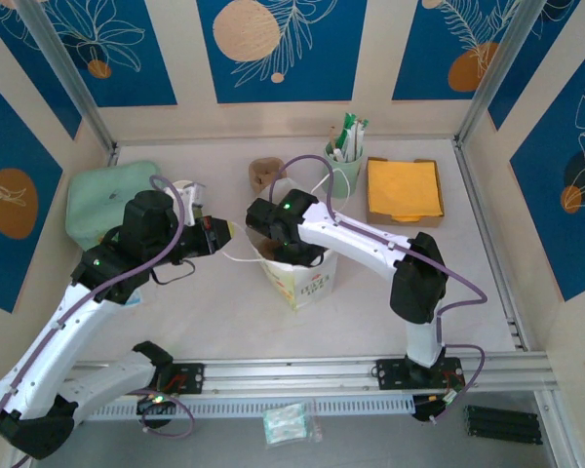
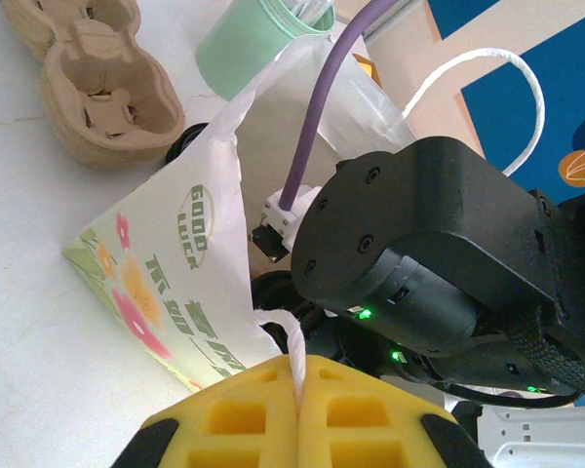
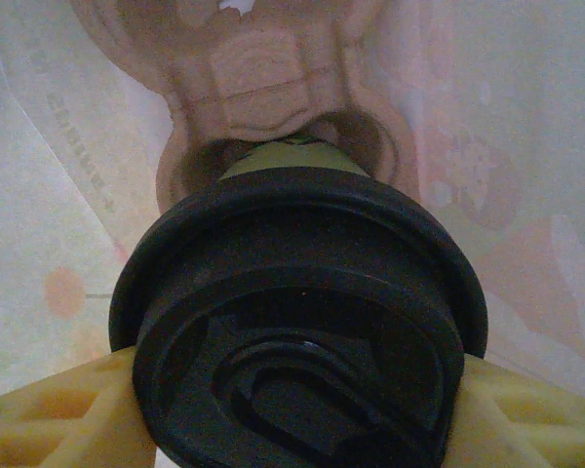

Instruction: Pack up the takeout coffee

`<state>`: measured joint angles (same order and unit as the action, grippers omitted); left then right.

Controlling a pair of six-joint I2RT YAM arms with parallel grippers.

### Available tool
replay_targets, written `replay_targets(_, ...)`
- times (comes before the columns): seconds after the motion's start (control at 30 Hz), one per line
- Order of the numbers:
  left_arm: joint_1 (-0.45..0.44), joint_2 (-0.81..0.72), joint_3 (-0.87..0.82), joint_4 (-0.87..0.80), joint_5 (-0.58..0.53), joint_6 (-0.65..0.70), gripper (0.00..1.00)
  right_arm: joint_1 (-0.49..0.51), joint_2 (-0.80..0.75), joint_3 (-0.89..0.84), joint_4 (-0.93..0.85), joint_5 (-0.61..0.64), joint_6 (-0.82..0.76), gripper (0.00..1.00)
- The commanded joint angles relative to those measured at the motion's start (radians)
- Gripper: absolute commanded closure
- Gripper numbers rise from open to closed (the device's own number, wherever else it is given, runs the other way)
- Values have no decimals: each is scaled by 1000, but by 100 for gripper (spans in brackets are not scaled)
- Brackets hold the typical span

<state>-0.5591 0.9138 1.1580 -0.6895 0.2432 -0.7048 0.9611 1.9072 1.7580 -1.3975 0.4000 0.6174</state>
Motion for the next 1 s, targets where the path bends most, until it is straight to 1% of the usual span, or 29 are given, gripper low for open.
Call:
replay_targets(0.0, -7, -10, 17, 20, 9, 14, 100, -6, -4, -32, 12, -53, -1, 44)
replay_targets(0.6, -6, -11, 13, 22, 10, 10, 100, -10, -7, -51, 33, -72, -1, 44)
replay_targets(0.97, -6, -14, 5, 28, 11, 8, 100, -26, -11, -114, 115, -140, -2, 44)
